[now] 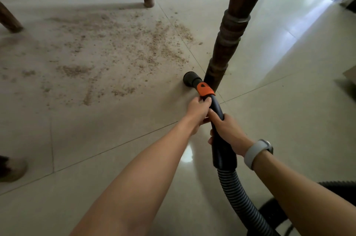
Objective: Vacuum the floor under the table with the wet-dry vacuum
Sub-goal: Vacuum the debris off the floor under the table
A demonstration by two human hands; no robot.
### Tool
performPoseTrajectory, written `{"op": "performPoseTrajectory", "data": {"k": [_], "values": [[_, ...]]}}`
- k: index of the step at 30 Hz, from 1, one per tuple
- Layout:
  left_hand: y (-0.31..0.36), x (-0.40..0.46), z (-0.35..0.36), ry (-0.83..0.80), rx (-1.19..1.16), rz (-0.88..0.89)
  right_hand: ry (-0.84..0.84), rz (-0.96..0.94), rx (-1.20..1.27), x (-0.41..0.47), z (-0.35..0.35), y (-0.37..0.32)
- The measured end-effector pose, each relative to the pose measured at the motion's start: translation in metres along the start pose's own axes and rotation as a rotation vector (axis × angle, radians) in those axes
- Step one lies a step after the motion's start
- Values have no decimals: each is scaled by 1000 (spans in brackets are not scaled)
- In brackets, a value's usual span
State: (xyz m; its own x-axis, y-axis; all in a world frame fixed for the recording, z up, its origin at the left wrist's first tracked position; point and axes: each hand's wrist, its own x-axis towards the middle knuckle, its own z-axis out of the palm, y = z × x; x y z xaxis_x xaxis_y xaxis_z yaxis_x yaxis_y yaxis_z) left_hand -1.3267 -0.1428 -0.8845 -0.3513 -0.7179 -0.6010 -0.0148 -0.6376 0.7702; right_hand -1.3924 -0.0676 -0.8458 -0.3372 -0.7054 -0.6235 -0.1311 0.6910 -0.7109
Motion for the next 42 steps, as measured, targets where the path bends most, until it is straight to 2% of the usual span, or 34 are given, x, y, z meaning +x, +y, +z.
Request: {"op": "performPoseTrajectory", "data": {"k": [3, 8, 15, 24, 42], "values": [[1, -6, -8, -37, 81, -6, -65, 16, 40, 1, 0, 6], [6, -4, -32, 21, 185, -10, -97, -7, 28, 2, 13, 10], [7, -9, -47, 66, 9, -63, -125, -78, -89, 0, 34, 10], [0, -14, -77, 248, -248, -105, -243, -156, -171, -8, 63, 14], [0, -58, -166, 355, -282, -65, -408, -196, -333, -26, 134, -10]]}}
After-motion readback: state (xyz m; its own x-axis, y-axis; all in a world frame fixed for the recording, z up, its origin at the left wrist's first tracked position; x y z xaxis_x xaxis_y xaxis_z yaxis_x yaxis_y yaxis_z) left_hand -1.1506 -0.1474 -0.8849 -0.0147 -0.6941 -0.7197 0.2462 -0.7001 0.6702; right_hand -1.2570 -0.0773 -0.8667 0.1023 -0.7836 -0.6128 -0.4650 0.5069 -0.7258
